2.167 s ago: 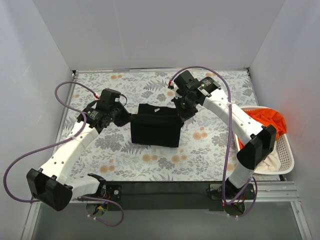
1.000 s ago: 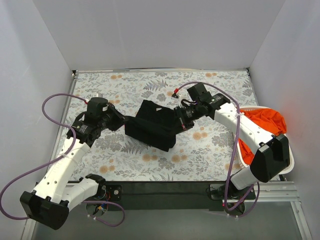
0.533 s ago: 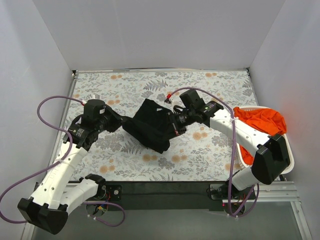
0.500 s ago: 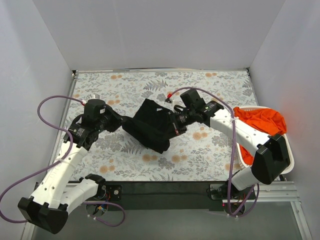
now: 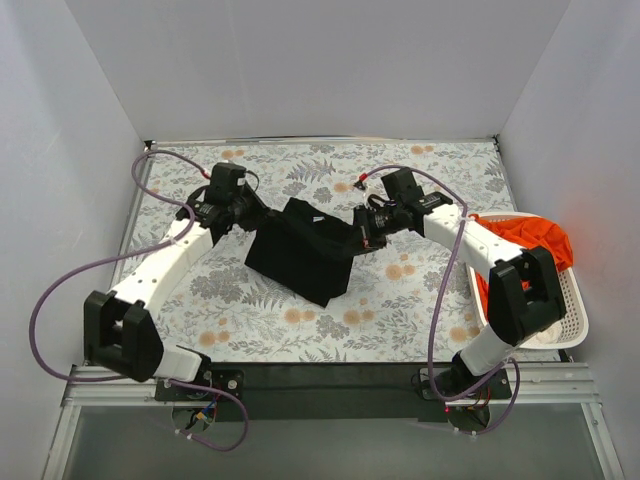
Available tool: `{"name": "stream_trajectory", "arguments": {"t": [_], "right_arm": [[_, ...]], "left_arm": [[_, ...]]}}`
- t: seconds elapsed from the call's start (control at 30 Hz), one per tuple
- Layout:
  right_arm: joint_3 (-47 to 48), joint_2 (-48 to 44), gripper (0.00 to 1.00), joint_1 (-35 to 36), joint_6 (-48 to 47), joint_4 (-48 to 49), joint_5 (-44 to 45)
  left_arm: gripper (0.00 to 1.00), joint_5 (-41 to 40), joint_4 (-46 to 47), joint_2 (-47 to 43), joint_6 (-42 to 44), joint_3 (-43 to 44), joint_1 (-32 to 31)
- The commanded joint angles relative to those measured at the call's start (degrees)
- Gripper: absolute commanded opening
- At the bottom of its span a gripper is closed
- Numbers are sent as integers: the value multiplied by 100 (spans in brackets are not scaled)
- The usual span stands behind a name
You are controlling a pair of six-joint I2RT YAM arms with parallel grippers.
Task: Fold and stack the t-shirts
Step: Fold the tshirt
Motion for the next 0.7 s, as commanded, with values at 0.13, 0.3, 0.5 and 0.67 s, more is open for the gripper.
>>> {"name": "stream_trajectory", "arguments": {"t": [0.13,0.3,0.5,0.67], "right_arm": [[105,438,1,-611,-273,524,-453],[202,842,1,-946,-387,735,-620],[237,1422,8,-1139,-361,1104,-577],[378,1572,28,-1166,-404,1245,-138]], "left_arm": [[0,619,880,1240,316,813,61],[0,672,1153,1848,360,1103,87],[0,760,1521,2752,386,1385,166],[21,830,1838,3105,518,1508,193]]}}
